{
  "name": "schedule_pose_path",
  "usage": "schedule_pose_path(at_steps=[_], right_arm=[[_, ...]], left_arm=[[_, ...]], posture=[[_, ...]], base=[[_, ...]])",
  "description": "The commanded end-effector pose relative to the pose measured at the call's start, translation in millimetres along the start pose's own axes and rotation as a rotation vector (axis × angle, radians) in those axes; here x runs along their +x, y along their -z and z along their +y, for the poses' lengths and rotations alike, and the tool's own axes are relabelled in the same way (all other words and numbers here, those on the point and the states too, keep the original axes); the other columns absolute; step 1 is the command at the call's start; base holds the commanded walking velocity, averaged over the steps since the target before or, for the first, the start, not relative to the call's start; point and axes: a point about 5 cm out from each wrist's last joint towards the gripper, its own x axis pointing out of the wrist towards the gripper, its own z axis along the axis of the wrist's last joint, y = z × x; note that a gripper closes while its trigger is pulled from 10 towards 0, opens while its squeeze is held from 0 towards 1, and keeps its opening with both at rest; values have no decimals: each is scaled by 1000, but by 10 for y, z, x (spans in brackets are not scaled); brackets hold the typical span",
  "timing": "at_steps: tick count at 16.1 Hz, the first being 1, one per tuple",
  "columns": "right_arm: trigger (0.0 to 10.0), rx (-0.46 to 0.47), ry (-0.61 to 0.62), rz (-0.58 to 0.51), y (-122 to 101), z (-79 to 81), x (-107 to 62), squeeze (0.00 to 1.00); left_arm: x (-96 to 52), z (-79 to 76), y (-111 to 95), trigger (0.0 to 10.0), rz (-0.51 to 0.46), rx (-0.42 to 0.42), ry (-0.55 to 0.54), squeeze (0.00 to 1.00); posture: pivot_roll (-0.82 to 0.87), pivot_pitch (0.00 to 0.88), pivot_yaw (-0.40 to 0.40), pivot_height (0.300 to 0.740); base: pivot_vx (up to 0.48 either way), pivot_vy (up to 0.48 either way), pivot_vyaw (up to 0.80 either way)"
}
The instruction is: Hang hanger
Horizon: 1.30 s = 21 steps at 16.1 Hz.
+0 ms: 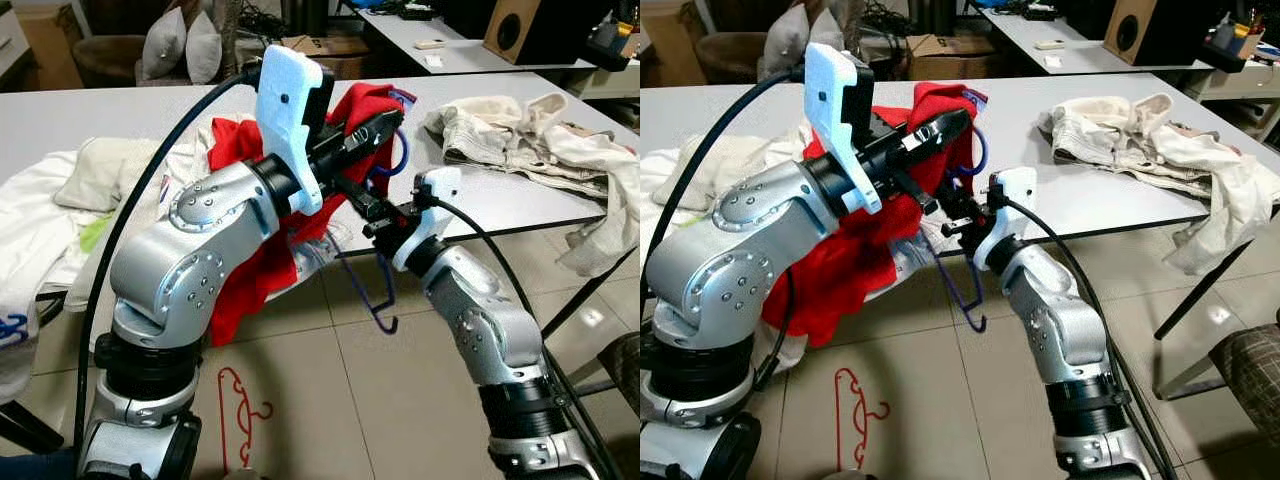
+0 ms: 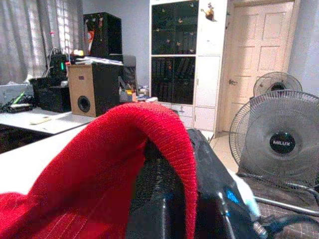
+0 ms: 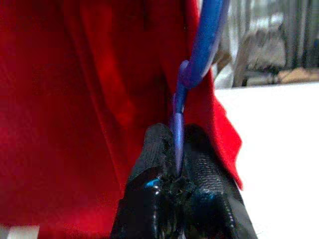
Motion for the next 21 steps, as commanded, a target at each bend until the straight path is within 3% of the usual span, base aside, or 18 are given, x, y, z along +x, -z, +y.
schedule_pose_path(at_steps=[1,3,6,10,13,17,19,21], right_arm=[[10000,-18,23,-117,-169,-2,-13,0],[10000,-64,34,-185,-259,2,-21,0],[10000,-145,30,-292,-376,44,-29,0],[10000,-125,43,-302,-358,15,-28,0],[10000,-185,61,-243,-271,-25,-7,0],[10000,-187,71,-246,-291,-59,-16,0],[10000,-212,83,-184,-245,-104,-27,0],[10000,-236,62,-37,-86,-125,-48,0]], left_arm=[[-9,-50,8,10000,3,16,20,0],[-23,-46,70,10000,37,38,16,0],[-73,-138,204,10000,126,63,102,0],[-104,-207,280,10000,168,56,161,0],[-121,-280,247,10000,141,43,221,0],[-100,-147,249,10000,141,59,125,0],[-69,30,208,10000,110,57,-14,0],[-49,233,151,10000,69,37,-172,0]], posture=[[26,0,-26,740],[25,0,-25,740],[26,0,-21,740],[27,0,-20,740],[30,0,-19,740],[30,0,-19,740],[29,0,-17,740],[27,0,-16,740]], base=[[0,0,0],[0,0,0],[0,0,0],[0,0,0],[0,0,0],[0,0,0],[0,0,0],[0,0,0]])
